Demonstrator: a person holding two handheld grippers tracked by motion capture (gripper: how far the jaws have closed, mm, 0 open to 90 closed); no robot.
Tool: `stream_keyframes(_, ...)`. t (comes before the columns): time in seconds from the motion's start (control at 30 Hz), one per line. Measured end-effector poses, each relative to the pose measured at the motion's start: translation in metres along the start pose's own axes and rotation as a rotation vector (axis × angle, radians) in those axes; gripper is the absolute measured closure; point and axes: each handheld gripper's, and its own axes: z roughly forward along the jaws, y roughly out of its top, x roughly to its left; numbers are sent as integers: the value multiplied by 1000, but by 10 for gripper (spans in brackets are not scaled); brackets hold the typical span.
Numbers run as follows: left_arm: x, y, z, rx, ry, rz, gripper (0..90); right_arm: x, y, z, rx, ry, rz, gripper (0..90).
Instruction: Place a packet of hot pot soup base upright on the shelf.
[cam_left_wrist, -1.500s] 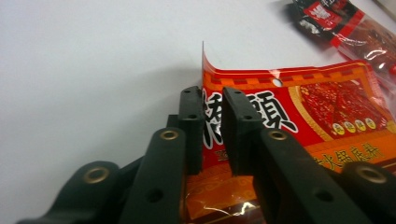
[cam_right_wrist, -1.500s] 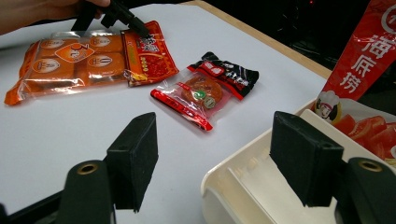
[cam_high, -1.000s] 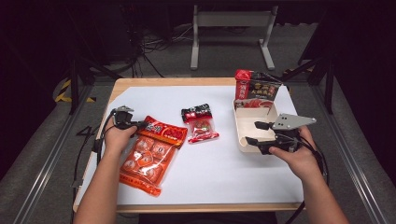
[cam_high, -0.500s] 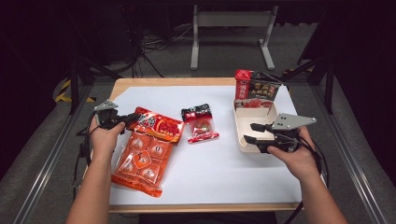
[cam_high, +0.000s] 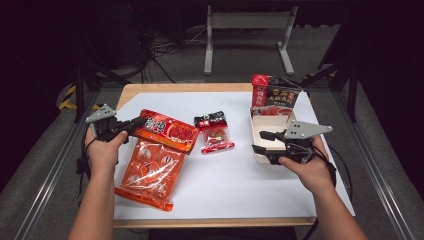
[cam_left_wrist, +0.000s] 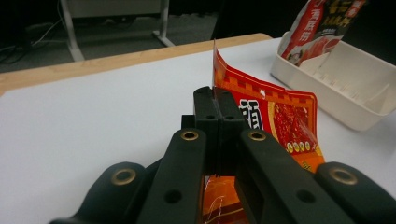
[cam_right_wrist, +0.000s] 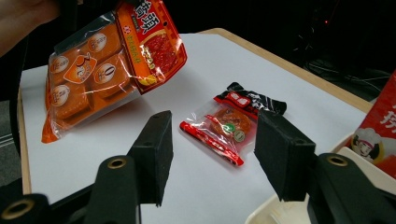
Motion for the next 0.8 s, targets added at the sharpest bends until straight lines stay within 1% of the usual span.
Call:
stream_keyframes(0.07, -4, 3, -4, -22, -17, 10, 900, 3, 2, 4, -1, 9, -7, 461)
stream_keyframes(0.2, -15, 9, -12, -44, -40, 32, 900, 7, 7, 9, -3, 16, -23, 448)
stream_keyframes(0.3, -25, 14, -20, -64, -67, 65, 900, 11, 12, 12, -10, 28, -31, 444)
stream_keyframes(0.33, -28, 16, -23, -65, -77, 84, 900, 12, 13, 13, -11, 29, -34, 441)
stream_keyframes(0.37, -28, 16, -23, -65, -77, 84, 900, 12, 13, 13, -11, 29, -34, 441)
stream_keyframes(0.4, -31, 17, -25, -68, -90, 85, 900, 13, 14, 14, -13, 32, -33, 436)
stream_keyframes(0.43, -34, 19, -29, -73, -112, 81, 900, 13, 14, 14, -15, 34, -32, 432)
stream_keyframes(0.5, -38, 22, -34, -88, -132, 97, 900, 14, 16, 15, -17, 37, -35, 431)
stream_keyframes(0.57, -43, 24, -38, -94, -155, 103, 900, 15, 16, 16, -18, 40, -36, 431)
stream_keyframes(0.63, -49, 26, -42, -96, -167, 124, 900, 16, 17, 16, -21, 44, -38, 432)
stream_keyframes(0.67, -52, 27, -44, -96, -164, 133, 900, 16, 18, 17, -24, 49, -38, 431)
stream_keyframes(0.8, -65, 32, -49, -106, -196, 168, 900, 18, 18, 18, -29, 60, -35, 431)
